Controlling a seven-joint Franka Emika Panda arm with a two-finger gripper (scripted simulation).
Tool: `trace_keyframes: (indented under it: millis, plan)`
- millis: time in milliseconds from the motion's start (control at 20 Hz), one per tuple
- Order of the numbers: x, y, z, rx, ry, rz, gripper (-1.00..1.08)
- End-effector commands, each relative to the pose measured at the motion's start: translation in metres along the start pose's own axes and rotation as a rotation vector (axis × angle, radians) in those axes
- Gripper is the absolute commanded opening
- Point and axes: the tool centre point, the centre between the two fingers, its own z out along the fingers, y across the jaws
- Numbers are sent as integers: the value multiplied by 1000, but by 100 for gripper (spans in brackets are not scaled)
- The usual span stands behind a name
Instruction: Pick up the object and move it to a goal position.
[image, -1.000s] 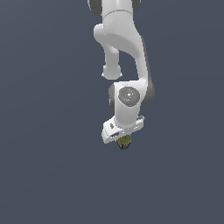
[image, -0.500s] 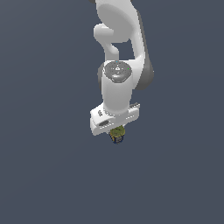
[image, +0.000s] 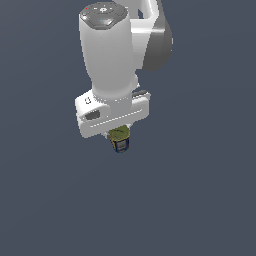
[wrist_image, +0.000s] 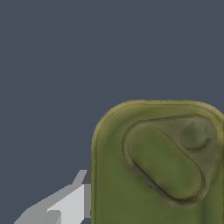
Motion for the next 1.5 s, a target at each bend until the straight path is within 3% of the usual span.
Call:
trace_keyframes:
  millis: [0,750,1450]
  plan:
    - [-3,12,-30,-2,3,-1,-100]
    - [-16,64,-148,-2,4,0,-100]
    - [-18,81,-184,-3,3,0,-100]
